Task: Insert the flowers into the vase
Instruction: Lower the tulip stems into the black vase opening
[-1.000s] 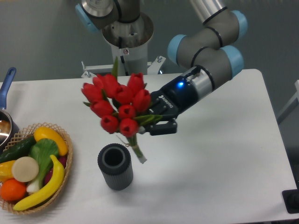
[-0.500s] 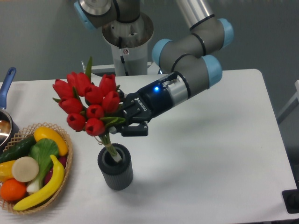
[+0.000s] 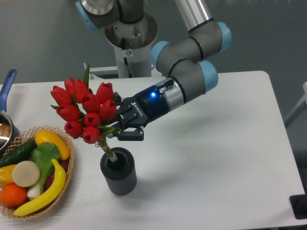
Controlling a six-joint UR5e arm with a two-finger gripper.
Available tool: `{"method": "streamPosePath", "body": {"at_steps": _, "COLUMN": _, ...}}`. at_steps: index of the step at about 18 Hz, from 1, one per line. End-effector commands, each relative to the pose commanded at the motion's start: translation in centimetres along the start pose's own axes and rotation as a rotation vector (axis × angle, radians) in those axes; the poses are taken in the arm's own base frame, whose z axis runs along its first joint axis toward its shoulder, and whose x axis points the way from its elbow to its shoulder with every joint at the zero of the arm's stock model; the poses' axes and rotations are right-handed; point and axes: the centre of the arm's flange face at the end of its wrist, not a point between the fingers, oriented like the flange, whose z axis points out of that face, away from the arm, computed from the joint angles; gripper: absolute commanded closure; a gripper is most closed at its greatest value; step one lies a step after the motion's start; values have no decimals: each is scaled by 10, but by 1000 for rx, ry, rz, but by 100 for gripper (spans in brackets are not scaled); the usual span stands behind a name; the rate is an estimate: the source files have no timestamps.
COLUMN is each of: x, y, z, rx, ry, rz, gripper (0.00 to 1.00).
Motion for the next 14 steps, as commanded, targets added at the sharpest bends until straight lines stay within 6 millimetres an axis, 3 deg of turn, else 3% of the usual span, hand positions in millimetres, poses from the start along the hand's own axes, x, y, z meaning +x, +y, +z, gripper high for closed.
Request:
{"method": "streamPosePath", "body": {"at_steps": 9, "x": -22, "y": 43, "z": -7, "rx": -79, "ry": -27, "rz": -54, "gripper": 74}}
{"method": "streamPosePath", "body": {"at_steps": 14, "x": -26, "y": 56, "z": -13, "rx": -108, "ry": -41, "rz": -73, "gripper": 74}}
